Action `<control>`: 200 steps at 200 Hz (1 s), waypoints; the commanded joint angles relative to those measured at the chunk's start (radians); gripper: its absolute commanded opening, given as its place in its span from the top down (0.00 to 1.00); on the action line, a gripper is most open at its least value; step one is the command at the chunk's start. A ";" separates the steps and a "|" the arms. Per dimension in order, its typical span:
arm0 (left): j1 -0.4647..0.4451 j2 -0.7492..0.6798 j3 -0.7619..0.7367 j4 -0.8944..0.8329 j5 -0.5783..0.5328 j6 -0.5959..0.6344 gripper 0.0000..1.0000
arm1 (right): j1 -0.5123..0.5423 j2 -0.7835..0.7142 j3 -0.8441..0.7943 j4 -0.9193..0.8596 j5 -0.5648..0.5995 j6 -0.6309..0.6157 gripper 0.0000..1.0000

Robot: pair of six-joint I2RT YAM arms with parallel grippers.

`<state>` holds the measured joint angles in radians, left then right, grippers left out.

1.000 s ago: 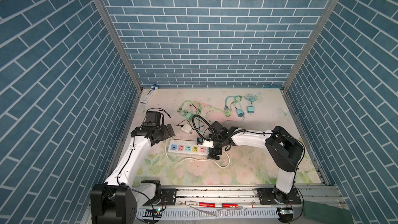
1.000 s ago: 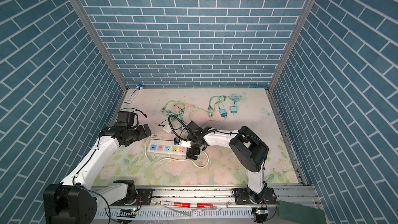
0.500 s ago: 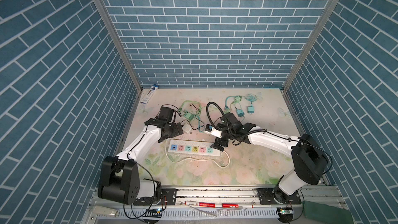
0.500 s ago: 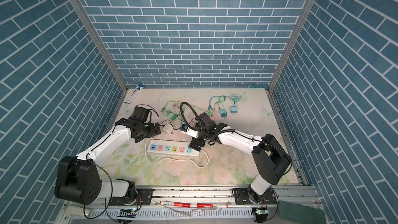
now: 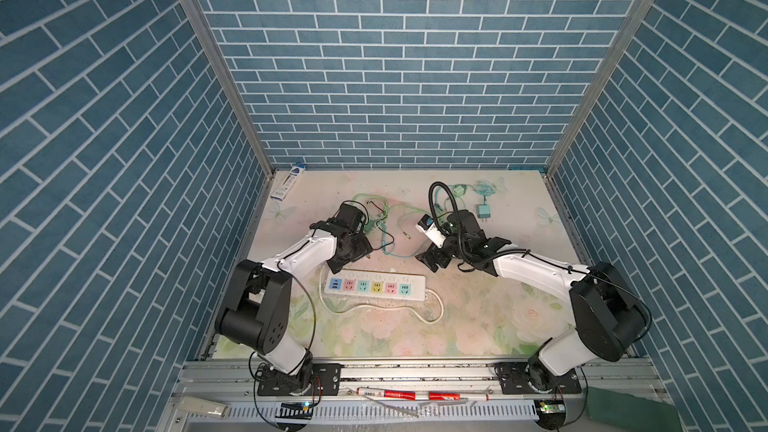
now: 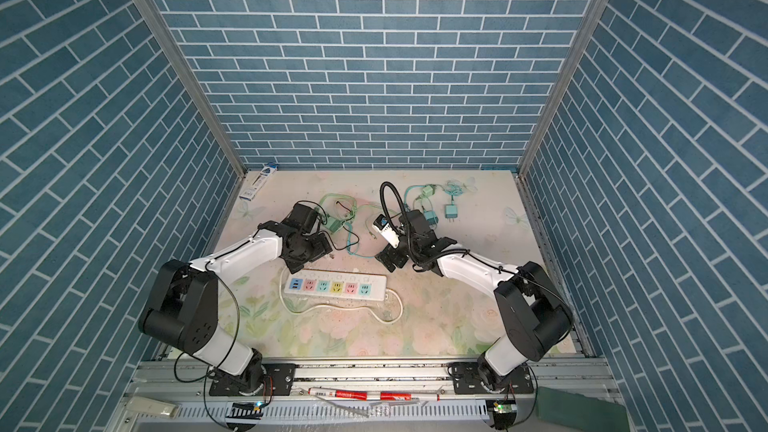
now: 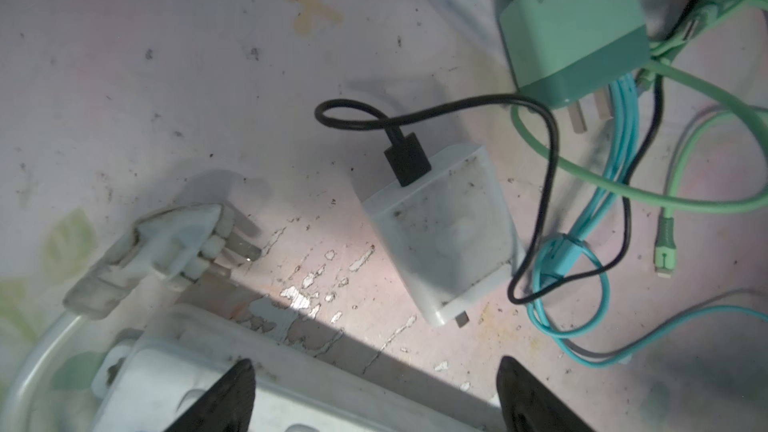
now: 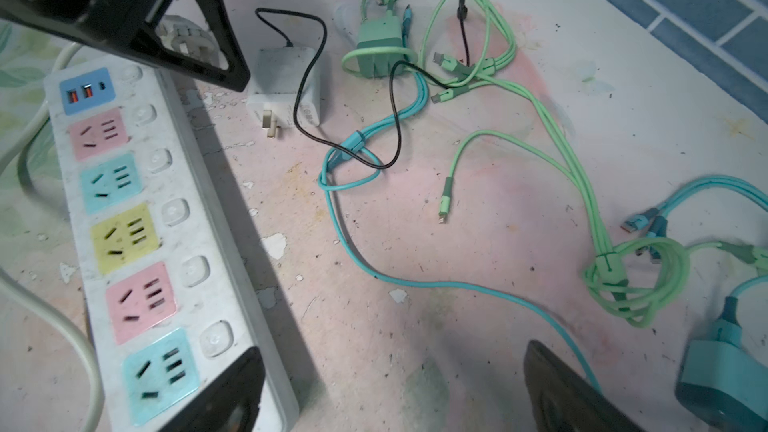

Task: Insert the plug
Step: 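Open the right gripper and withdraw while the left gripper moves to the white charger, then grasp and lift the white charger with the left gripper while the right arm draws back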

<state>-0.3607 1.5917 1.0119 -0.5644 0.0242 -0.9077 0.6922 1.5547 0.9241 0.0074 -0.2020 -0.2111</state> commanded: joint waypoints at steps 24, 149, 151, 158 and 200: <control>-0.002 0.053 0.025 0.047 -0.029 -0.100 0.10 | -0.019 -0.020 -0.060 0.065 0.033 0.033 0.04; -0.001 0.253 0.175 0.035 0.017 -0.092 0.12 | -0.055 -0.043 -0.099 0.100 0.051 0.048 0.05; -0.001 0.252 0.173 0.034 0.016 -0.092 0.12 | -0.055 -0.042 -0.100 0.101 0.051 0.049 0.05; -0.001 0.242 0.162 0.032 0.013 -0.092 0.11 | -0.057 -0.044 -0.100 0.101 0.047 0.049 0.05; 0.000 0.184 0.097 0.031 -0.012 -0.098 0.19 | -0.058 -0.044 -0.106 0.108 0.038 0.053 0.06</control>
<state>-0.3607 1.8141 1.1442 -0.5030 0.0380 -1.0092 0.6380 1.5372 0.8417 0.0898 -0.1623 -0.1864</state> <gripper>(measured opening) 0.835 0.947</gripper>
